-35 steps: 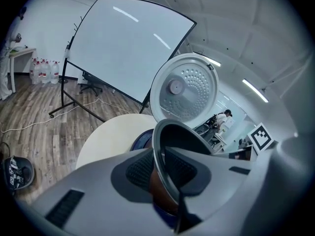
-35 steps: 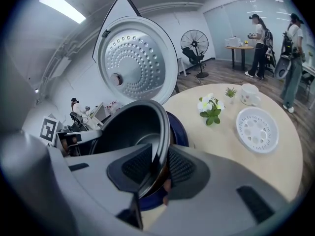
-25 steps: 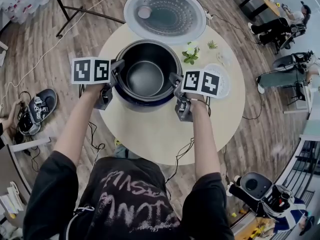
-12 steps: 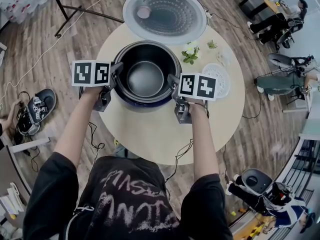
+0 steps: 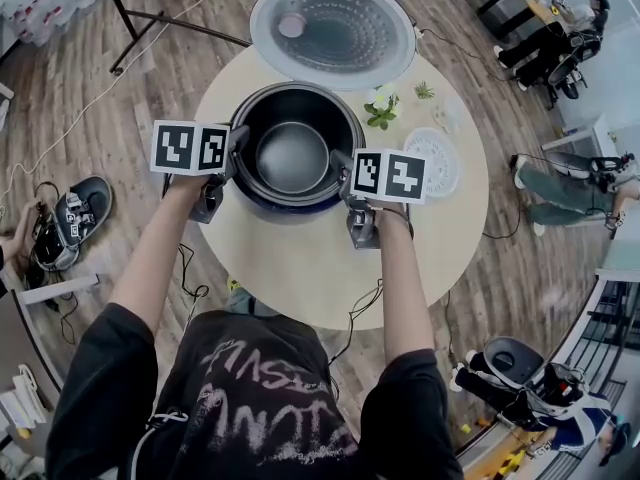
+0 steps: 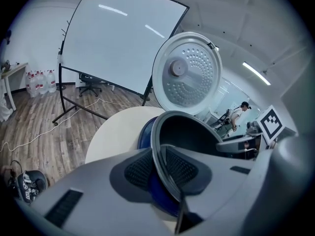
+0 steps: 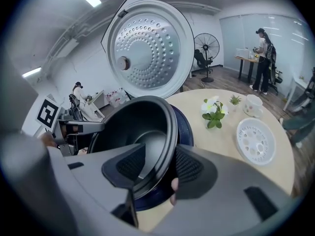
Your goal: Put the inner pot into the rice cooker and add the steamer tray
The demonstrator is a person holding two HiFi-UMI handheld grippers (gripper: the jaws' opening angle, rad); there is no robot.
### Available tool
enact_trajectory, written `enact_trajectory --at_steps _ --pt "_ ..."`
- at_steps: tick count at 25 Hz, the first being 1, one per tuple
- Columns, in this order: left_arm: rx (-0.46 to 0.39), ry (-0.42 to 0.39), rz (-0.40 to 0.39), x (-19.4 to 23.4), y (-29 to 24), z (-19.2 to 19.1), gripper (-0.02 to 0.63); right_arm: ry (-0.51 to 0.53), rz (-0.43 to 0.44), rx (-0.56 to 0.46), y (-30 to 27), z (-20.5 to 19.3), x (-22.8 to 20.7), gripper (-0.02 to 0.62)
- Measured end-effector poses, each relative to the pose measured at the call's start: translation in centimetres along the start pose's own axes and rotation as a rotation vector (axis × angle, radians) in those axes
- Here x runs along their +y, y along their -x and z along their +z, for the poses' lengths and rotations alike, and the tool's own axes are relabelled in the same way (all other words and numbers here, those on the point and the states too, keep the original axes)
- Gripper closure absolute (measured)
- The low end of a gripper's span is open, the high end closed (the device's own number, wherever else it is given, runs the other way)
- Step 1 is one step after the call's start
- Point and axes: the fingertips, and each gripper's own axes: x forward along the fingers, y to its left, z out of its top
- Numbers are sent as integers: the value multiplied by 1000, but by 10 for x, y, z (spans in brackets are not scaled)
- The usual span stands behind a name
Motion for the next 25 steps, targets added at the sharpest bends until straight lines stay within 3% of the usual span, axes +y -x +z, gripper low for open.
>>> enact_trajectory --at_steps 12,20,25 --pt "-21 -53 26 -3 4 -4 500 9 -60 -60 4 -3 0 379" --pt "-36 -72 25 0 3 -3 488 -22 -1 -125 1 1 7 332" --pt "-51 -81 32 1 4 -1 474 1 -27 -146 3 1 6 305"
